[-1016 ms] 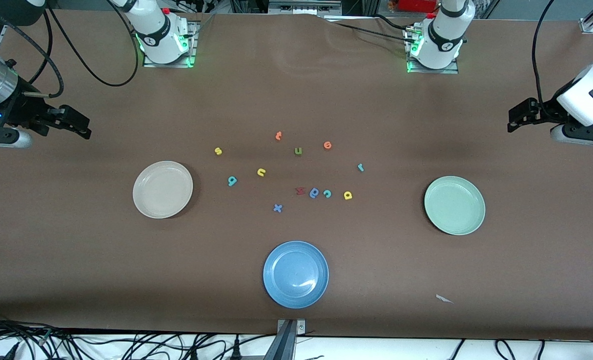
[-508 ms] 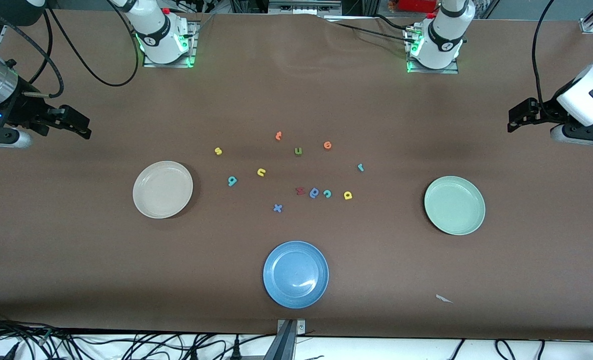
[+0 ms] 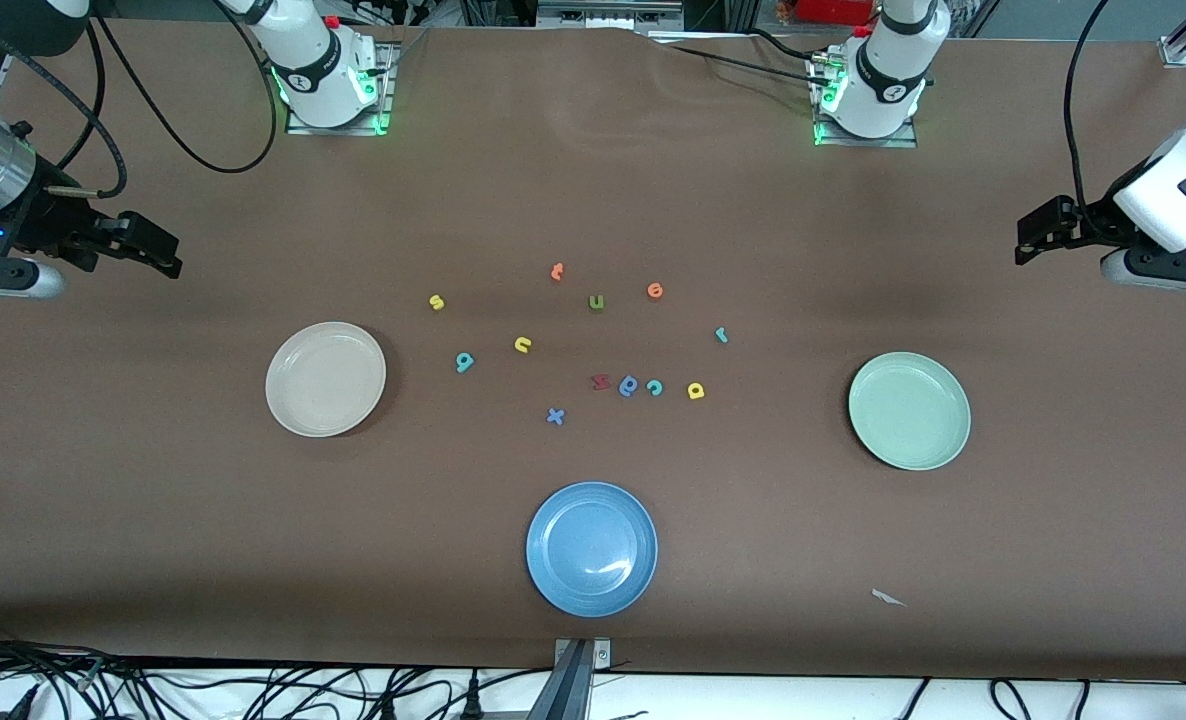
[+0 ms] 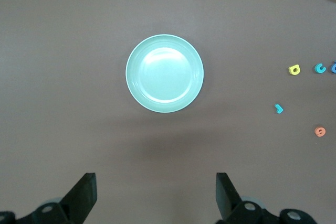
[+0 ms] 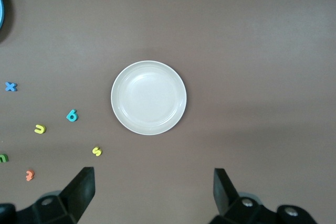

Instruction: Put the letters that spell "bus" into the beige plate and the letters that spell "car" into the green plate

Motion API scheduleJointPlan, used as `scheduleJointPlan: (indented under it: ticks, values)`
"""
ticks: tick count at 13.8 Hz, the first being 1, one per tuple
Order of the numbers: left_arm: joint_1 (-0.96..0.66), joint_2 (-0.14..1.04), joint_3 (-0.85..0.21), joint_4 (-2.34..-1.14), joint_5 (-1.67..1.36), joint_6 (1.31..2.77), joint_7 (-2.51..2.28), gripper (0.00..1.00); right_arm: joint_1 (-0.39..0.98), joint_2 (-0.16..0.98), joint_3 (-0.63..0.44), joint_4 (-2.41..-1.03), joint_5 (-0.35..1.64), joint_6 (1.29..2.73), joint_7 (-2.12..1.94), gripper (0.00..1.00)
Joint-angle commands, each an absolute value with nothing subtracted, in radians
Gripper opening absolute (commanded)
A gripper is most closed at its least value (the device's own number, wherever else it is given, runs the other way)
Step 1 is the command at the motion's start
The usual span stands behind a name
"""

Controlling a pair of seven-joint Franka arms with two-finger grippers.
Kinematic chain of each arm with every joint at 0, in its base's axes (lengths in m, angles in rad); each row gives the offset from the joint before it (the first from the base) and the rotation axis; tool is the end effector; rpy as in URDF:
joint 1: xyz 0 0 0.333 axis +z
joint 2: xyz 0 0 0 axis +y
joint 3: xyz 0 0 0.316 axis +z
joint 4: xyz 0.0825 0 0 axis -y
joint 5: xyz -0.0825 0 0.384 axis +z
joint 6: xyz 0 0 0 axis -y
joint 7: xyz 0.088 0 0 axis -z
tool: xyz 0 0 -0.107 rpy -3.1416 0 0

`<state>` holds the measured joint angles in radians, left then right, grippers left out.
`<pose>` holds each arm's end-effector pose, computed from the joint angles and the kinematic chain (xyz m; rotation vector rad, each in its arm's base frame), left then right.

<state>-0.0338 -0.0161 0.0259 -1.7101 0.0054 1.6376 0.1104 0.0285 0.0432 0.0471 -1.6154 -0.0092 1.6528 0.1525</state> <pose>0.5504 -0.0037 0.5732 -3.1327 0.1863 0.0888 0.5717 0.0418 0.5862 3.1316 -0.1193 -0.0077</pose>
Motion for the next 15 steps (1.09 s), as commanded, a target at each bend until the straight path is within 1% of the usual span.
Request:
scheduleJointPlan:
  ticks: [1,15]
  values:
    - [-0.037,-0.02,0.029,-1.71,-0.011,1.631,0.12,1.0,0.021,0.035,0.049,-1.623,-0.008,1.647,0.161,1.0]
    - [-0.037,-0.02,0.029,-1.71,-0.009,1.631,0.12,1.0,-0.006,0.049,0.048,-1.62,-0.009,1.654,0.161,1.0]
